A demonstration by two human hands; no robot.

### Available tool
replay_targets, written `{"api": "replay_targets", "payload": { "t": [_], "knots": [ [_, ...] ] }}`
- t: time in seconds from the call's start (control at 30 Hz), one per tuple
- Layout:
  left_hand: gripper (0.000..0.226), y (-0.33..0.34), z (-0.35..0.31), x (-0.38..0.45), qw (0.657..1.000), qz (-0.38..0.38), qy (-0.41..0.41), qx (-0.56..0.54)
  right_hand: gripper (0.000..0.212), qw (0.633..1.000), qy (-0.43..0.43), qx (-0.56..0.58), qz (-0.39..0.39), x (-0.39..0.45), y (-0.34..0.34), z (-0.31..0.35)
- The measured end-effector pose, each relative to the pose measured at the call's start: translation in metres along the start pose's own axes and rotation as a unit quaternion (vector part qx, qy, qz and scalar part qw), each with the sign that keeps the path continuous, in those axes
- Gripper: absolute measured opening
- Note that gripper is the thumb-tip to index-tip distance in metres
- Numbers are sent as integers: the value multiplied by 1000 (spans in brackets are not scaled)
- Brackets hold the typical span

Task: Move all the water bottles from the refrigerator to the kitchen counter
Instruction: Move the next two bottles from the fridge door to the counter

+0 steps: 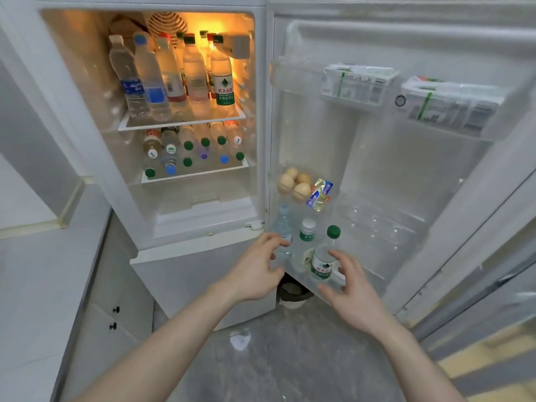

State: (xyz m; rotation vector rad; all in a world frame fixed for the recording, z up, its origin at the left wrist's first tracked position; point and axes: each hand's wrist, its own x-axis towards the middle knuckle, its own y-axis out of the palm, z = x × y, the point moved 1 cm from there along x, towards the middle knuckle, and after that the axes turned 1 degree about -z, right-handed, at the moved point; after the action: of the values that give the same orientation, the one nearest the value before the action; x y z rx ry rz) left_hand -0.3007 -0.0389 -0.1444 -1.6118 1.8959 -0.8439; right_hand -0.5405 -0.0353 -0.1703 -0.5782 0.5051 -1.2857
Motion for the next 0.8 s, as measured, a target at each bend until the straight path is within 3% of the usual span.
{"api": "replay_targets", "payload": {
  "t": [0.17, 0.4, 0.67, 0.8],
  "knots": [
    [67, 26, -9, 54, 999, 7, -28, 21, 91, 1000, 10, 13, 7, 42, -5, -24],
    [83, 56, -1, 118, 993, 9, -55, 104, 82, 998, -20, -53, 20, 87, -7, -38],
    [57, 71, -3, 131, 984, -33, -61, 164, 74, 992, -67, -95, 57, 95, -8, -63],
    [41, 82, -5, 126, 985, -76, -60, 140, 51, 994, -97, -43, 37, 92, -8, -63]
  ]
}}
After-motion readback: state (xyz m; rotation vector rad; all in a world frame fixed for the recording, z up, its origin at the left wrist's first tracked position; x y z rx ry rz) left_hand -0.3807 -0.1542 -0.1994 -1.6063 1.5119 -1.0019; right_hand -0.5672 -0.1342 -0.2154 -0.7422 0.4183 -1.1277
